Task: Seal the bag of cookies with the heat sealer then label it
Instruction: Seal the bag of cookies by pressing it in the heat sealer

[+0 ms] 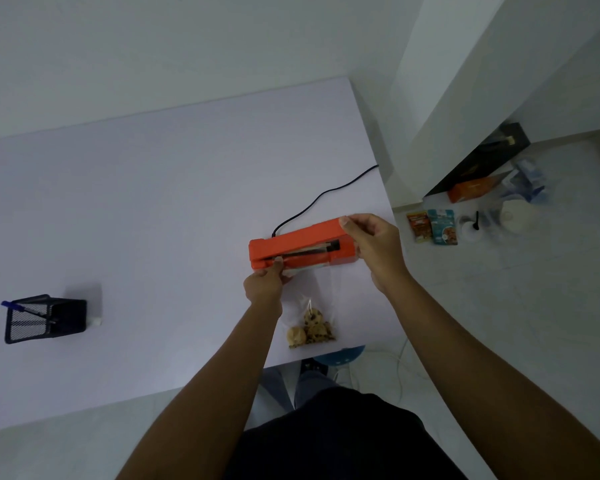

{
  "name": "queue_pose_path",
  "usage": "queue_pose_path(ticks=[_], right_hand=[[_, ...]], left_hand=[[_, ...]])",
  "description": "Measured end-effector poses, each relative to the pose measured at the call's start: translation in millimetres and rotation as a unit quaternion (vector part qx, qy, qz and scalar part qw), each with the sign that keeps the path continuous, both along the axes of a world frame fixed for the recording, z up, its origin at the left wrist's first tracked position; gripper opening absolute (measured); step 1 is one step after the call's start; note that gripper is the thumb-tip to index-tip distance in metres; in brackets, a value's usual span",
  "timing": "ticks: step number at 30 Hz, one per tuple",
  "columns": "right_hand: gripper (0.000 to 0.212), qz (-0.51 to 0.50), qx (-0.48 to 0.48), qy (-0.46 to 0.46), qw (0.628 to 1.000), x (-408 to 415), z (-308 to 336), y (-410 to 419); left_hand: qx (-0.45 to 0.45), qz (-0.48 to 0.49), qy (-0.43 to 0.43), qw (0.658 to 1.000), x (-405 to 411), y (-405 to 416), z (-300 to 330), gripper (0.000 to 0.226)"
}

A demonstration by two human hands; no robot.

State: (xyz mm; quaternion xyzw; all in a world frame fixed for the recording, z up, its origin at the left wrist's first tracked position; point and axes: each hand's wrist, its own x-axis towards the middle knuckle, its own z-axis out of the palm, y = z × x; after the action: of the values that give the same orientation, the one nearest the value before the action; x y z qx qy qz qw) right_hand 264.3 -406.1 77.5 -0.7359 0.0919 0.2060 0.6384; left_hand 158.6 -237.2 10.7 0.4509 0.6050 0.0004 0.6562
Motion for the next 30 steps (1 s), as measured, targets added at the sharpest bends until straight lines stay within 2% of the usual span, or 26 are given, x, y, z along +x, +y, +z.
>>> queue_pose_path(ticks=[4,7,9,11,13,16,20,30], right_hand=[[0.023,0.092,0.052,-0.040,0.994,-5.7,36.5,16.8],[0.020,0.224,0.093,-0.061,0.968,-13.3,57.1,30.7],[0.020,0.276,0.086,-0.096,0.953,-16.9,58.8,35.1],[0.018,0.251,0.034,-0.132,0.959,-14.7,43.6,29.9],[0.019,0.186,-0.080,-0.154,0.967,-6.8,13.8,14.7],[0.037,0.180,-0.214,-0.133,0.951,-1.1,-29.1,-11.5],[0.054,0.217,-0.249,-0.127,0.935,-9.8,-60.0,-22.9],[0.054,0.201,-0.275,-0.135,0.930,-10.3,-70.5,-22.2]], left_hand=[[-0.003,-0.002,0.017,1.000,0.3,1.5,-4.8,0.025],[-0.007,-0.004,0.026,1.000,1.2,2.9,-5.1,0.020],[-0.003,-0.010,0.034,0.999,2.0,3.4,-4.1,0.021],[0.002,-0.008,0.036,0.999,2.3,3.6,-2.0,0.021],[0.006,-0.003,0.026,1.000,2.5,2.6,0.9,0.021],[0.021,-0.009,0.012,1.000,1.1,-1.1,6.3,0.015],[0.092,-0.048,-0.008,0.995,-3.6,-6.7,12.0,0.011],[0.272,-0.149,0.028,0.950,-6.5,-18.0,20.6,0.017]])
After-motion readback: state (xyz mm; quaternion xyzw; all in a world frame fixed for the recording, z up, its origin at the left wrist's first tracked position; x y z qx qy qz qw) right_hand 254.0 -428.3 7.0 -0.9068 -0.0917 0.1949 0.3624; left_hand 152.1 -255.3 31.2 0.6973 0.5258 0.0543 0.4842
